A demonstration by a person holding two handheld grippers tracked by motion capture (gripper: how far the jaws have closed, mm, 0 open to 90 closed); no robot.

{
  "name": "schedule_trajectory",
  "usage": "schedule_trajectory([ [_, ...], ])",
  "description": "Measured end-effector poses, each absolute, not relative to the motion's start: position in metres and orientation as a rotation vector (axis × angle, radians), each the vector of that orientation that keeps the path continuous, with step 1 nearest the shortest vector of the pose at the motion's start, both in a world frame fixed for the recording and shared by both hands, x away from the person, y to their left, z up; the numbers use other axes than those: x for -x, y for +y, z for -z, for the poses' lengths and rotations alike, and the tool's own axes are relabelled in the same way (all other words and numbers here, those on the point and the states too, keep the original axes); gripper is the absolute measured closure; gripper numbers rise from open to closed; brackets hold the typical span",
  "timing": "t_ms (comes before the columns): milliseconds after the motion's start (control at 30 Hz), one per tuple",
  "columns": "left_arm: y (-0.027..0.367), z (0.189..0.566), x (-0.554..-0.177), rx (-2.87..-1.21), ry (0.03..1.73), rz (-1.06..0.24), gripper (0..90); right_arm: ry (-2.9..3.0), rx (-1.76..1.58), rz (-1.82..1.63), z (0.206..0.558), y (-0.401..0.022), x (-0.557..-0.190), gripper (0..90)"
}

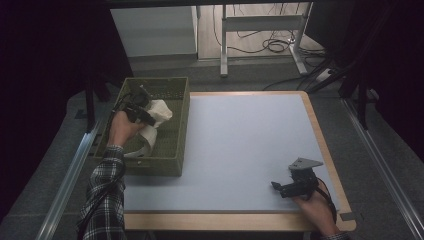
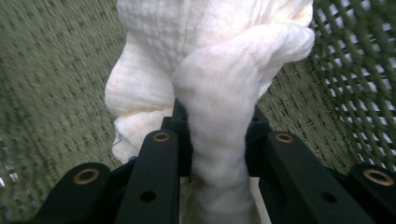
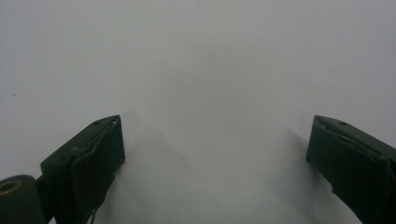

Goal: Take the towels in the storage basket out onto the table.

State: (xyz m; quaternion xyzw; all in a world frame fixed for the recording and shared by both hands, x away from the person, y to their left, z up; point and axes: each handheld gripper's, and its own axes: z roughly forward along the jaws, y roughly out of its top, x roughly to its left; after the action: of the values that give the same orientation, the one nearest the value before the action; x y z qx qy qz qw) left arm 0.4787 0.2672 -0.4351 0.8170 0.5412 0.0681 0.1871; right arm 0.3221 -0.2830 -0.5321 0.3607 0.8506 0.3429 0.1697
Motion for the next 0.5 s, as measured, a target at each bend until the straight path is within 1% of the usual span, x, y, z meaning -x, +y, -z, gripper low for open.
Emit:
schedule_trajectory([
  [500, 0.266, 0.397, -0.458, -2.252, 1.411, -0.296, 73.3, 2.417, -1.025, -0.974, 0.532, -0.283, -0.322, 4.4],
])
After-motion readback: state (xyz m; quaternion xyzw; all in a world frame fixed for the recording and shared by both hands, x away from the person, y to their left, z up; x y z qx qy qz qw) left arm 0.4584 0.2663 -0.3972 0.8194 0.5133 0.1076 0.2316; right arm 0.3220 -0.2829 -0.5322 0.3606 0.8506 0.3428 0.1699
